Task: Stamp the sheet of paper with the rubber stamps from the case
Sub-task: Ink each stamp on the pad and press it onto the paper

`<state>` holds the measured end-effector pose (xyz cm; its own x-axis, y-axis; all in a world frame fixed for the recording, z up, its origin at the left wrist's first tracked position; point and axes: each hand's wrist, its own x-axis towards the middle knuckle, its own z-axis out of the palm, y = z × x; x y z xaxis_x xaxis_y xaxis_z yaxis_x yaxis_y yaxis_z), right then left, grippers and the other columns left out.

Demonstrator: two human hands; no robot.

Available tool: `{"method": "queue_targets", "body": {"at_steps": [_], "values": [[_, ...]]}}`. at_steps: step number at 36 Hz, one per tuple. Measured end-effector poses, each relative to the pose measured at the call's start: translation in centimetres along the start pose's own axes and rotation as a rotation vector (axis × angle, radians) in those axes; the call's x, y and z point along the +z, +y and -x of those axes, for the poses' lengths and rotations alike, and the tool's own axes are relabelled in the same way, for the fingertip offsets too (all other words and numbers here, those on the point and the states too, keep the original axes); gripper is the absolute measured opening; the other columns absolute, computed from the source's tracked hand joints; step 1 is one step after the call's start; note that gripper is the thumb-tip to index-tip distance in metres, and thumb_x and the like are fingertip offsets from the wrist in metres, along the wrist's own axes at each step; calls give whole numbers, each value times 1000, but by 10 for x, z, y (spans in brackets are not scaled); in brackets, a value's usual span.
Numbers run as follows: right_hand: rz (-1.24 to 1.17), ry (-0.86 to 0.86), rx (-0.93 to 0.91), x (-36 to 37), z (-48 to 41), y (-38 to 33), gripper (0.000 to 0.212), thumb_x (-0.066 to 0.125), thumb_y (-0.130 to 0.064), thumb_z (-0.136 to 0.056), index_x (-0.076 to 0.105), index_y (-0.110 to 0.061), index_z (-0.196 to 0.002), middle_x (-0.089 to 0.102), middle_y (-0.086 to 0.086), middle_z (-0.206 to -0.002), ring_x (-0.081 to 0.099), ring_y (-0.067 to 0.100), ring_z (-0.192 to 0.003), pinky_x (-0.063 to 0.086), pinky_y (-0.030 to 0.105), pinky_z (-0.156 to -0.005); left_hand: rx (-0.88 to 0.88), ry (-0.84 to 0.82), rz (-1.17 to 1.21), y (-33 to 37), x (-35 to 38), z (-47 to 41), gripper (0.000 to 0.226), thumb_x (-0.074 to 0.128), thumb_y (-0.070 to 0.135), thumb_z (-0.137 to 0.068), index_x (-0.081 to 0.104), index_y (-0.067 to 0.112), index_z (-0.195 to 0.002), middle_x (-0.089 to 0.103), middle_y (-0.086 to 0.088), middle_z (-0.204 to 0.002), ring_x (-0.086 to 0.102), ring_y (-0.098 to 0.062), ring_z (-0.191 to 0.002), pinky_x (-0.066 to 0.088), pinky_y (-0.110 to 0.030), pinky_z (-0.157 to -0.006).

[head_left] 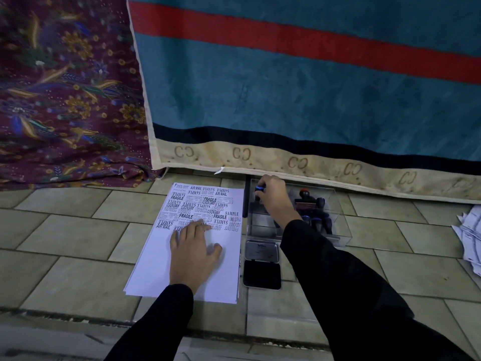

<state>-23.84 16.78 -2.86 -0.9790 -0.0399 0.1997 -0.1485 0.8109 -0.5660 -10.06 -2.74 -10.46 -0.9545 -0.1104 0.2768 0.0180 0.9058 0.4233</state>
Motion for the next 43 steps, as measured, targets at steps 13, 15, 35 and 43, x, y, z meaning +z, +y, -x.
{"method": "queue_targets", "body": {"at_steps": [13,15,35,43], "values": [[-37,-31,35,-24,4,-2,17,52,-3,-88,63,-5,-101,65,14,-100,61,25,-87,52,32,-75,-81,-33,172,-3,-4,-3,42,68,34,-78,55,31,-118,47,12,-140,36,-12,-132,8,-38,-117],[-30,39,27,-35,11,4,13,55,-2,-85,66,-6,-92,67,10,-91,63,24,-85,53,31,-73,-117,-18,252,-4,-6,-4,39,70,30,-78,56,34,-114,51,13,-137,39,-11,-130,10,-37,-117],[545,-394,-71,-40,46,3,22,47,8,-86,58,3,-104,60,24,-110,61,37,-102,51,43,-82,-441,104,999,-1,-41,-21,24,53,12,-94,64,27,-110,59,9,-123,51,-12,-122,35,-26,-100],[500,-423,-54,-45,51,-1,23,47,3,-89,55,2,-112,57,23,-118,56,35,-109,50,41,-87,-55,13,734,13,-34,5,28,60,18,-92,58,42,-106,56,22,-123,44,7,-122,36,-23,-101]]}}
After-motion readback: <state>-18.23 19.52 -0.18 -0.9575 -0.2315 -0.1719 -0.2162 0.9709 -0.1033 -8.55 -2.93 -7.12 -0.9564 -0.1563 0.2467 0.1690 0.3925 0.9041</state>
